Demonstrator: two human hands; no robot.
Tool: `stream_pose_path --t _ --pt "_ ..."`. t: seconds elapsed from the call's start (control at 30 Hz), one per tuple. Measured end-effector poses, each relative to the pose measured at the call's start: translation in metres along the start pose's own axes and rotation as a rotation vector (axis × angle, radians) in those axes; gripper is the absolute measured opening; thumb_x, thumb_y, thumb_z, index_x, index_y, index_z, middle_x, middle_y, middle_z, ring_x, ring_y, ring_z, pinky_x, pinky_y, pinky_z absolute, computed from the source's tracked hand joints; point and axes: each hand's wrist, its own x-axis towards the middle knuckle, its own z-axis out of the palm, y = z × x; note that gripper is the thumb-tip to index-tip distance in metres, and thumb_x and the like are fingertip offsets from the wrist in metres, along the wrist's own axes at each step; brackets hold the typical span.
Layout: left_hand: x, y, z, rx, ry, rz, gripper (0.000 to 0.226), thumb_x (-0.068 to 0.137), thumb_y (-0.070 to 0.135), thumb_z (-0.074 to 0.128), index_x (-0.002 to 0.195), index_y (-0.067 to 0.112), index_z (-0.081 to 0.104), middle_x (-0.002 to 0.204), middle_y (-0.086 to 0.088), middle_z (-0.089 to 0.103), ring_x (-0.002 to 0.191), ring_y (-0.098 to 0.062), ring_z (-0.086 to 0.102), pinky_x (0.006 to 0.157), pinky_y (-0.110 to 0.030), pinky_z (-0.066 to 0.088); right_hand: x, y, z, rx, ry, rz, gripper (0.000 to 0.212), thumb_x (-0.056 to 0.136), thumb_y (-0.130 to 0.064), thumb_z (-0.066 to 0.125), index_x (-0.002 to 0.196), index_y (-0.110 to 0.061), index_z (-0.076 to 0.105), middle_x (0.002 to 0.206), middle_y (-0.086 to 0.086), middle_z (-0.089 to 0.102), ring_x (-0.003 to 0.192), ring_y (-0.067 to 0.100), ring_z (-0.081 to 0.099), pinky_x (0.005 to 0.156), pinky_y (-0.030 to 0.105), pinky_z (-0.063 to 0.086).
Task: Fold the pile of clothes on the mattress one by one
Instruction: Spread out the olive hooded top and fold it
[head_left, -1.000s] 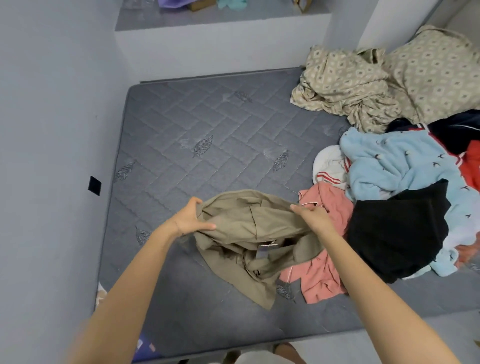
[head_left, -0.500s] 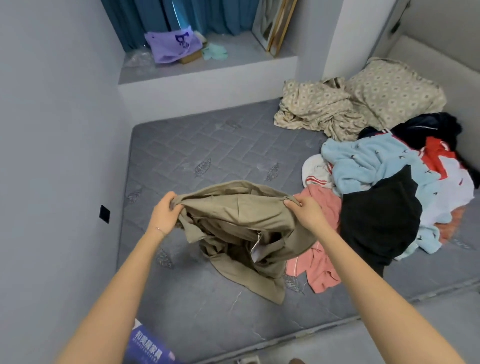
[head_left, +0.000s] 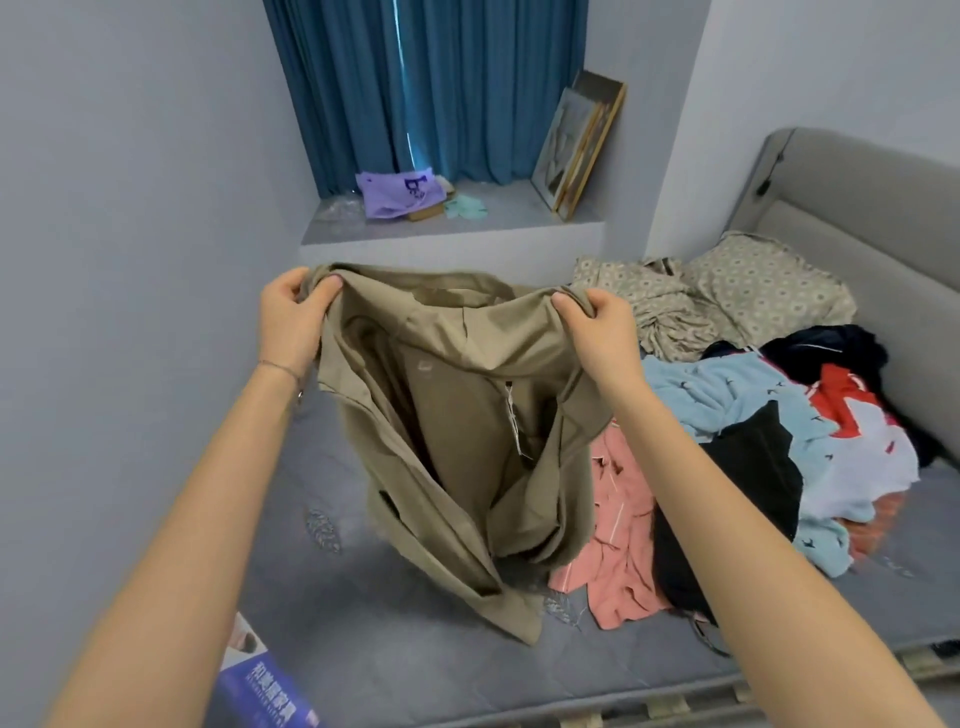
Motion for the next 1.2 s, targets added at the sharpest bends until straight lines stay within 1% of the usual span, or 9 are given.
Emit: stream_pose_path --t 0.2,0.3,0.4,0.53,0.63,0.77,0.87,0.97,1.2 --pt "-0.011 0.071 -0.001 0.034 0.056 0.125 0.015 0.094 0.016 0.056 0.079 0.019 0.059 0.073 0.006 0.051 0.065 0.000 0.044 0.059 -0.010 0.039 0.004 -0.059 -0.026 0.145 0.036 -0.102 0.040 0.091 -0.020 0.061 0.060 -0.017 0.035 0.051 -0.011 0.026 0.049 0.003 0.025 0.048 0.023 0.022" --pt "-0.015 0.095 -0.001 0.024 0.060 0.170 0.008 0.095 0.015 0.056 0.092 0.012 0.062 0.076 0.008 0.055 0.069 0.001 0.049 0.064 -0.008 0.042 0.004 -0.079 -0.036 0.173 0.037 -0.135 0.037 0.092 -0.020 0.060 0.064 -0.003 0.045 0.059 0.001 0.033 0.056 0.008 0.030 0.054 0.026 0.025" --pt "-0.018 0.120 -0.006 -0.038 0.072 0.216 0.017 0.095 0.012 0.055 0.080 0.018 0.060 0.075 0.006 0.055 0.067 0.002 0.049 0.065 -0.010 0.043 0.008 -0.103 -0.048 0.195 0.042 -0.189 0.038 0.093 -0.020 0.059 0.074 0.012 0.054 0.069 0.010 0.041 0.065 0.012 0.036 0.058 0.027 0.029" --pt "-0.002 0.141 -0.021 -0.094 0.077 0.256 0.021 0.095 0.013 0.056 0.076 0.021 0.059 0.073 0.003 0.053 0.065 0.000 0.048 0.063 -0.013 0.042 0.026 -0.128 -0.060 0.278 0.115 -0.254 0.031 0.093 -0.023 0.060 0.077 0.003 0.062 0.065 -0.001 0.049 0.058 0.000 0.041 0.055 0.010 0.034" --pt "0.023 0.121 -0.025 -0.059 0.071 0.204 0.023 0.093 0.017 0.059 0.071 0.021 0.057 0.067 0.006 0.052 0.060 -0.001 0.047 0.058 -0.014 0.040 0.049 -0.121 -0.046 0.206 0.115 -0.283 0.028 0.093 -0.024 0.059 0.080 0.000 0.066 0.069 -0.004 0.056 0.060 -0.005 0.046 0.058 0.010 0.037" --pt "0.048 0.024 -0.002 0.145 -0.014 -0.026 0.027 0.091 0.017 0.063 0.065 0.020 0.056 0.058 0.012 0.054 0.048 0.005 0.046 0.055 -0.016 0.039 0.070 -0.046 0.008 -0.099 -0.040 -0.147 0.039 0.092 -0.023 0.061 0.063 0.000 0.048 0.060 0.006 0.041 0.060 0.014 0.040 0.058 0.033 0.026" --pt "0.061 -0.084 0.015 0.296 -0.124 -0.212 0.016 0.090 0.018 0.064 0.080 0.006 0.065 0.072 -0.002 0.061 0.063 -0.004 0.054 0.067 -0.026 0.042 0.071 0.044 0.058 -0.285 -0.169 0.011 0.047 0.089 -0.025 0.062 0.055 -0.019 0.031 0.052 -0.003 0.034 0.059 0.021 0.039 0.057 0.034 0.022" --pt "0.074 -0.191 0.028 0.404 -0.210 -0.339 0.019 0.090 0.017 0.064 0.094 0.000 0.068 0.088 -0.011 0.066 0.084 -0.020 0.058 0.080 -0.035 0.046 0.070 0.135 0.106 -0.392 -0.255 0.202 0.039 0.090 -0.029 0.062 0.057 -0.017 0.043 0.056 -0.006 0.046 0.074 0.028 0.053 0.059 0.033 0.027" --pt "0.137 -0.382 0.071 0.456 -0.242 -0.533 0.013 0.092 0.018 0.060 0.092 0.006 0.066 0.092 -0.008 0.064 0.086 -0.020 0.056 0.074 -0.029 0.040 0.120 0.286 0.210 -0.549 -0.211 0.410 0.028 0.093 -0.034 0.057 0.079 -0.010 0.058 0.078 0.009 0.064 0.086 0.035 0.059 0.060 0.034 0.031"
